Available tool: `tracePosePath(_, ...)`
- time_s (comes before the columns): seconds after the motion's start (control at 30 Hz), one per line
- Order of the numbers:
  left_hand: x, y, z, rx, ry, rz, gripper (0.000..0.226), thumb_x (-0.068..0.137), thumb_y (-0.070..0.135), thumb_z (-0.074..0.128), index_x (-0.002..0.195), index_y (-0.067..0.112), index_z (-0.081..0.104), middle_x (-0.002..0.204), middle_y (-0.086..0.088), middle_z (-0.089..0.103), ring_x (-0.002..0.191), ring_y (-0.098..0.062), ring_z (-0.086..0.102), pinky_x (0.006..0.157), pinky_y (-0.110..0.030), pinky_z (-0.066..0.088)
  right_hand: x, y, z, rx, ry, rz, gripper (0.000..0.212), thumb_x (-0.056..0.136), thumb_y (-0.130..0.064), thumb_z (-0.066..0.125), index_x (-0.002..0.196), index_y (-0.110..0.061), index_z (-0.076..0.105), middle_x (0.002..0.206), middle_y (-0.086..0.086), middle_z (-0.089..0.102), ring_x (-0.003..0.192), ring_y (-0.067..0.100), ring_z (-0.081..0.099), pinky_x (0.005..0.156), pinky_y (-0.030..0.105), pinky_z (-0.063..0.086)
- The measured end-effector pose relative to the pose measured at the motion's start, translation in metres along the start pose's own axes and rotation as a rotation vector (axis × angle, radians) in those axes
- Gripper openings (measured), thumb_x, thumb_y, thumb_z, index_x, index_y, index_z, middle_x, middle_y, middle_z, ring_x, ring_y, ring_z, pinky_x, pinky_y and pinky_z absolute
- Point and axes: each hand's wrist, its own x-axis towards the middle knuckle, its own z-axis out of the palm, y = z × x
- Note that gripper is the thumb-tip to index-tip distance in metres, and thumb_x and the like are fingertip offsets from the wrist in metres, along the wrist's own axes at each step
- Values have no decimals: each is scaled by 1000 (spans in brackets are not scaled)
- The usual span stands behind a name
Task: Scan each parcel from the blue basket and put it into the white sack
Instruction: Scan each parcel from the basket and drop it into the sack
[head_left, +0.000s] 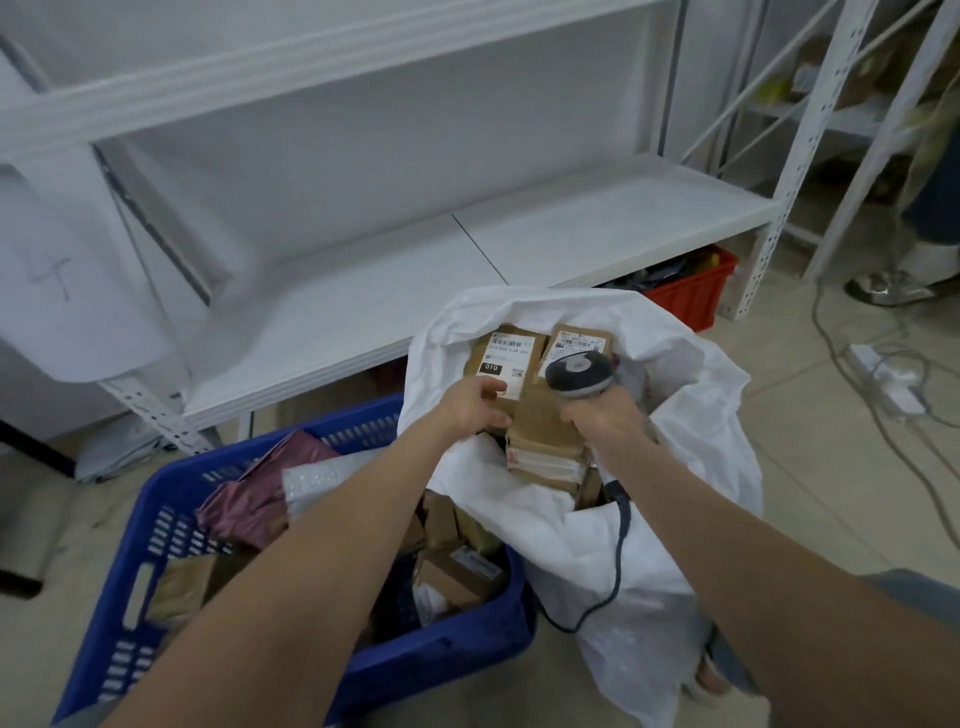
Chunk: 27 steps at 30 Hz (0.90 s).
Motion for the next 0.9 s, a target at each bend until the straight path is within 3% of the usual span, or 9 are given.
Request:
tracePosePath(0.1,-28,-18,-29,9,111,15,50,80,2,71,128,8,58,126,-9,59,111,-24,59,87,-27,49,-26,-15,9,65,-72,-24,8,85,-16,62,87,-13,55,96,9,65,91,22,58,77,29,48)
tracePosePath(0.17,-49,-38,-52,26,170,-18,46,81,5,72,126,7,59,123,-10,60,109,-24,59,86,-30,50,-47,-25,21,150,-103,-34,13,86,-16,61,78,-12,52,85,9,65,75,20,61,66,28,48)
tracePosePath(0.27,-80,-80,-84,89,232,-100,43,83,9,72,124,5,60,121,-12,62,106,-24,60,85,-32,50,-83,-33,56,346,-307,47,13,86,-9,65,79,-6,55,66,12,62,54,20,58,52,27,47)
tracePosePath(0.37,-100,-134,-105,113,216,-216,47,85,10,70,130,3,56,125,-15,59,111,-30,59,81,-33,49,-106,-31,111,357,-419,84,12,86,-10,66,82,-2,58,64,15,63,56,23,59,58,33,53)
tracePosePath(0.47,-104,-192,-115,90,206,-342,50,84,11,72,130,6,54,128,-14,57,109,-30,59,79,-34,51,-113,-21,167,329,-479,127,11,86,-12,67,84,-2,63,67,14,66,54,20,60,56,30,50)
tracePosePath(0.63,-86,-275,-120,-18,218,-516,63,77,14,76,133,13,48,130,-8,57,116,-25,56,99,-41,47,-96,-7,246,302,-526,234,9,87,-10,66,81,-4,63,68,10,65,51,16,58,46,21,48)
tracePosePath(0.73,-60,-307,-118,-60,315,-568,65,75,15,77,131,12,44,125,-8,59,114,-26,58,94,-39,49,-73,1,282,302,-504,271,9,86,-9,67,79,-5,64,71,10,66,56,17,60,55,26,49)
tracePosePath(0.9,-5,-333,-118,-167,463,-591,80,77,19,78,140,6,30,133,-14,50,122,-31,51,84,-33,42,-36,19,317,330,-487,384,6,86,-9,67,86,-3,66,74,11,67,56,17,60,53,24,48)
